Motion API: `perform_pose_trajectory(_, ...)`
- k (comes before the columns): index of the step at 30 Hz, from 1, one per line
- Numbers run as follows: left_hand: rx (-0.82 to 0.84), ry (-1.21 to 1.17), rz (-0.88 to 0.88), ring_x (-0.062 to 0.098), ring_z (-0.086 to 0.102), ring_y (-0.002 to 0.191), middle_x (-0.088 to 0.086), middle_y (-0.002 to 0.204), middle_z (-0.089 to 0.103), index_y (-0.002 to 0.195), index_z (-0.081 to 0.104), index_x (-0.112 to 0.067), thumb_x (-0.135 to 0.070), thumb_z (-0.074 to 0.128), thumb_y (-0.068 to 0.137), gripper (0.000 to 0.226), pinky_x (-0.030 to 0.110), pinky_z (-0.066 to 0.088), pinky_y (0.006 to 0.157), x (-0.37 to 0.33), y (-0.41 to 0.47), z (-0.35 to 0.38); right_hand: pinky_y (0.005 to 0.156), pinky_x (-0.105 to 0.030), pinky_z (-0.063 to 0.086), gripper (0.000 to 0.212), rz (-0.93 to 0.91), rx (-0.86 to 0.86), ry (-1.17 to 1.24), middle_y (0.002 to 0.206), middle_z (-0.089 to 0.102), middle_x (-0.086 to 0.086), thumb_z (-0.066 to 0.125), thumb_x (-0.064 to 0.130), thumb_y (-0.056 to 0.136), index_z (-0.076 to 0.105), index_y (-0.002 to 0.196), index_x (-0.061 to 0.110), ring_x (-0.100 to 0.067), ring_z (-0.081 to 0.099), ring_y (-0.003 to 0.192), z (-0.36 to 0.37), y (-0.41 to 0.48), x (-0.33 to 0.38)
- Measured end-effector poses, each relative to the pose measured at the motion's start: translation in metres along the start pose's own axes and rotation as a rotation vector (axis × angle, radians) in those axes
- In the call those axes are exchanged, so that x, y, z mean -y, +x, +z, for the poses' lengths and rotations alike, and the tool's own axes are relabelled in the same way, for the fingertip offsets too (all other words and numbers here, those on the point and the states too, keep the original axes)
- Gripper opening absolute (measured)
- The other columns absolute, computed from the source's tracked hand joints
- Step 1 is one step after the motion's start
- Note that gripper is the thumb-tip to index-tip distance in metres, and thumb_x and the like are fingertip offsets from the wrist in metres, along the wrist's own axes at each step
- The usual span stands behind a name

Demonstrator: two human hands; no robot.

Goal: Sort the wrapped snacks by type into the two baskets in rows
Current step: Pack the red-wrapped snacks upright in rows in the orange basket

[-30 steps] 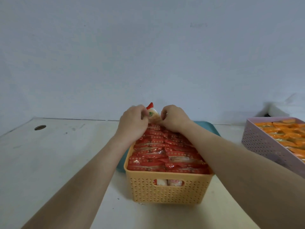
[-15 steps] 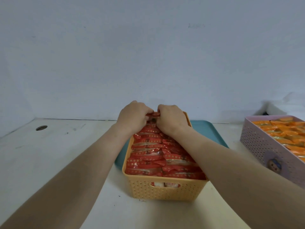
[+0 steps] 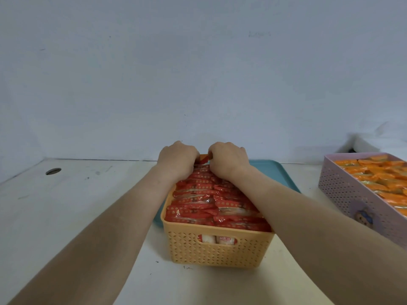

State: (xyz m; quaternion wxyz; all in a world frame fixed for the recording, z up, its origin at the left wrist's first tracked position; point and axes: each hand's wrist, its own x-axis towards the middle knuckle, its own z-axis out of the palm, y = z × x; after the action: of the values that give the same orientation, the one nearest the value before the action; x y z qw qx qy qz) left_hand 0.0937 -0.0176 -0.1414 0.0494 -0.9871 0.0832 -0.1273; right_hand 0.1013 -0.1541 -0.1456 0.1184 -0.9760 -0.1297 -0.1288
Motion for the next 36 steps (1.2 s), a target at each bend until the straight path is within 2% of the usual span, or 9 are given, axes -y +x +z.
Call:
perform_pose_trajectory(4,0.261,-0.187,-0.003,0.030,0.044,0.123,0.005,0.121,0.057,0.128,0.058,-0.032,-0.020,0.035,0.095,0.042,0.047,0.040,0.093,0.010,0.002,0.003,0.095,-0.038,0.046,0.033,0.080,-0.030,0.278,0.114,0.067,-0.001,0.048,0.013,0.082,0.068,0.107,0.021,-0.024,0.060,0.107,-0.008,0.004,-0.003)
perform_pose_trajectory(7,0.152,-0.573,-0.094,0.023,0.044,0.133,0.000,0.141,0.051,0.139,0.049,-0.025,-0.029,0.041,0.099,0.040,0.038,0.036,0.107,0.013,-0.026,-0.010,0.077,-0.024,0.048,0.032,0.131,-0.041,0.596,0.105,0.068,-0.002,0.053,0.011,0.084,0.069,0.111,0.018,-0.016,0.064,0.090,-0.037,0.001,-0.009)
perform_pose_trajectory(10,0.012,-1.035,-0.263,0.006,0.050,0.118,-0.008,0.142,0.049,0.141,0.046,-0.029,-0.039,0.048,0.098,0.044,0.029,0.039,0.097,0.009,-0.071,-0.031,0.060,-0.019,0.041,0.035,0.161,0.073,0.664,0.095,0.061,0.003,0.057,0.018,0.090,0.061,0.125,0.017,-0.007,0.053,0.071,-0.074,-0.018,-0.023)
perform_pose_trajectory(13,0.123,-1.292,-0.245,-0.009,0.063,0.092,-0.020,0.115,0.064,0.130,0.048,-0.036,-0.056,0.051,0.090,0.045,0.022,0.050,0.083,0.002,-0.120,-0.043,0.080,-0.036,0.054,0.055,0.238,0.246,0.472,0.131,0.052,-0.001,0.055,0.038,0.094,0.041,0.144,0.018,-0.016,0.052,0.101,-0.093,-0.047,-0.041)
perform_pose_trajectory(16,0.258,-1.435,-0.120,0.000,0.067,0.102,-0.021,0.113,0.069,0.130,0.042,-0.043,-0.076,0.066,0.062,0.079,0.025,0.053,0.083,-0.002,-0.157,-0.037,0.078,-0.040,0.058,0.066,0.338,0.462,0.388,0.117,0.058,-0.011,0.050,0.051,0.094,0.034,0.143,0.011,-0.024,0.064,0.095,-0.095,-0.081,-0.052)
perform_pose_trajectory(20,0.175,-1.482,-0.123,0.003,0.063,0.111,-0.025,0.117,0.065,0.133,0.040,-0.043,-0.054,0.089,0.048,0.100,0.024,0.055,0.084,-0.005,-0.178,-0.015,0.068,-0.035,0.061,0.050,0.322,0.675,0.566,0.094,0.074,-0.015,0.044,0.047,0.098,0.061,0.116,0.004,-0.026,0.073,0.078,-0.076,-0.114,-0.053)
perform_pose_trajectory(26,-0.111,-1.303,-0.294,0.007,0.068,0.089,-0.008,0.100,0.071,0.110,0.061,-0.033,-0.010,0.086,0.069,0.053,0.023,0.056,0.070,-0.009,-0.161,-0.006,0.071,-0.040,0.062,0.033,0.290,0.215,0.773,0.084,0.074,-0.018,0.043,0.019,0.096,0.066,0.095,-0.005,-0.031,0.073,0.076,-0.045,-0.115,-0.041)
perform_pose_trajectory(33,-0.269,-1.265,-0.408,0.017,0.065,0.098,-0.004,0.107,0.066,0.107,0.064,-0.032,-0.001,0.081,0.073,0.049,0.035,0.058,0.074,0.011,-0.124,0.017,0.083,-0.050,0.053,0.032,0.257,0.090,0.838,0.091,0.071,-0.020,0.040,0.018,0.093,0.064,0.091,-0.003,-0.032,0.065,0.086,-0.015,-0.087,-0.016)
perform_pose_trajectory(36,-0.303,-1.212,-0.376,0.014,0.063,0.105,-0.007,0.115,0.064,0.116,0.058,-0.036,-0.001,0.076,0.078,0.055,0.026,0.055,0.078,0.016,-0.123,0.038,0.086,-0.053,0.053,0.031,0.212,0.076,0.835,0.094,0.070,-0.012,0.037,0.021,0.098,0.065,0.095,0.006,-0.029,0.065,0.092,0.003,-0.084,-0.009)
